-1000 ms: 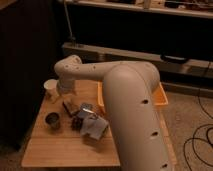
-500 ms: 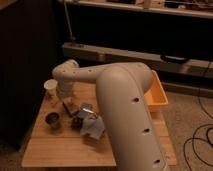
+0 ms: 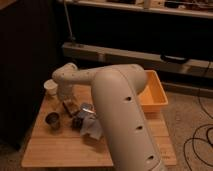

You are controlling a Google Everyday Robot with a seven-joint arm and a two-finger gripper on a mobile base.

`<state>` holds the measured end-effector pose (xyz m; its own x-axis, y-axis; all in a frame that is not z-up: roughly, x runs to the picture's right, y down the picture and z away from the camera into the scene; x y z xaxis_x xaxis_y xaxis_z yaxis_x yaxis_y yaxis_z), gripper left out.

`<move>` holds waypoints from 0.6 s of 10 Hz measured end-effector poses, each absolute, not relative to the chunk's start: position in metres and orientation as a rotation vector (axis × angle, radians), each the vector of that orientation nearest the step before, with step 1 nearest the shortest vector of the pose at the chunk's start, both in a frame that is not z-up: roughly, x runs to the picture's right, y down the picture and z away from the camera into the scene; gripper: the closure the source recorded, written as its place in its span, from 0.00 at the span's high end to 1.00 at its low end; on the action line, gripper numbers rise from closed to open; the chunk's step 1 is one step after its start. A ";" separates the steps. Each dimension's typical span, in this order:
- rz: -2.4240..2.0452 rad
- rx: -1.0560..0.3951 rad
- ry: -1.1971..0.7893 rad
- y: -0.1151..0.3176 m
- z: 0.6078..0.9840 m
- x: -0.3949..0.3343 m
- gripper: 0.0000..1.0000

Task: Place eraser in metal cup

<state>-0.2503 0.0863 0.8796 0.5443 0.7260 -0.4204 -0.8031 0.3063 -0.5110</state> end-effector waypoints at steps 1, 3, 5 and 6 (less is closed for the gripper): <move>1.015 -0.754 0.124 0.090 0.883 -0.250 0.80; 1.021 -0.769 0.139 0.100 0.889 -0.247 0.80; 1.026 -0.780 0.154 0.104 0.892 -0.245 0.75; 1.026 -0.790 0.167 0.106 0.892 -0.242 0.66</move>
